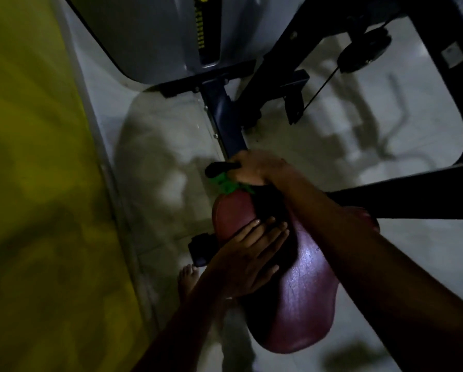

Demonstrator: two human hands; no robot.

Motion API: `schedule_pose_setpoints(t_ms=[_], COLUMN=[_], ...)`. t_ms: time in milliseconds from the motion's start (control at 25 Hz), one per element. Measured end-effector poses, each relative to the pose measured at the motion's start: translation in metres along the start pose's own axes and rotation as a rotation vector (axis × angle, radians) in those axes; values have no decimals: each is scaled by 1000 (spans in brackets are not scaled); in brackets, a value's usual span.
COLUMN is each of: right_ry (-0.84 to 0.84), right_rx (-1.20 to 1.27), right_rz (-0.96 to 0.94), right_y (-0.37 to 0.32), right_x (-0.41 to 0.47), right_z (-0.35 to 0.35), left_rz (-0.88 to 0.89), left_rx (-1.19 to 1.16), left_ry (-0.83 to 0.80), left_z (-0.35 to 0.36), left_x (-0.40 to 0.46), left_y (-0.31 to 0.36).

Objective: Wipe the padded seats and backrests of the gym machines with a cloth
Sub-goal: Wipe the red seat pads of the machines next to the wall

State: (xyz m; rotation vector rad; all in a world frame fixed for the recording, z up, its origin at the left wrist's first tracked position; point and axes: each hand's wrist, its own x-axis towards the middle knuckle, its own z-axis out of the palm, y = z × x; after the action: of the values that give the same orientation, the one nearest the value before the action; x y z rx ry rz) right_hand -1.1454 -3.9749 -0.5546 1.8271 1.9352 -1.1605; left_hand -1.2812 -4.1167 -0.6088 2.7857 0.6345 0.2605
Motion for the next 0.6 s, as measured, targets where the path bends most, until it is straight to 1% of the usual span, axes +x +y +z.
schedule_pose_setpoints(t_ms=[80, 160, 200, 280, 360, 440, 480, 600], right_ry=[35, 60, 79, 85, 12, -34, -28, 55], right_rx=[170, 224, 240, 206, 90, 26, 75, 426], right_rz=[173, 275, 273, 173, 27, -44, -35, 61], right_y=[29, 45, 46, 35, 18, 12, 17, 55], right_x=[-7, -12, -11, -4, 5, 9, 7, -17], right_z=[-7, -4, 0, 5, 2, 1, 0, -1], left_rz=[2, -8, -18, -46, -108, -209, -289, -597], left_rx=[27, 4, -8, -49, -97, -106, -102, -56], left_ry=[-22, -29, -26, -34, -7, 35, 55, 103], left_z=[-3, -4, -3, -3, -2, 0, 2, 4], left_x=[0, 1, 1, 1, 2, 7, 10, 27], left_y=[-3, -2, -1, 3, 8, 15, 20, 32])
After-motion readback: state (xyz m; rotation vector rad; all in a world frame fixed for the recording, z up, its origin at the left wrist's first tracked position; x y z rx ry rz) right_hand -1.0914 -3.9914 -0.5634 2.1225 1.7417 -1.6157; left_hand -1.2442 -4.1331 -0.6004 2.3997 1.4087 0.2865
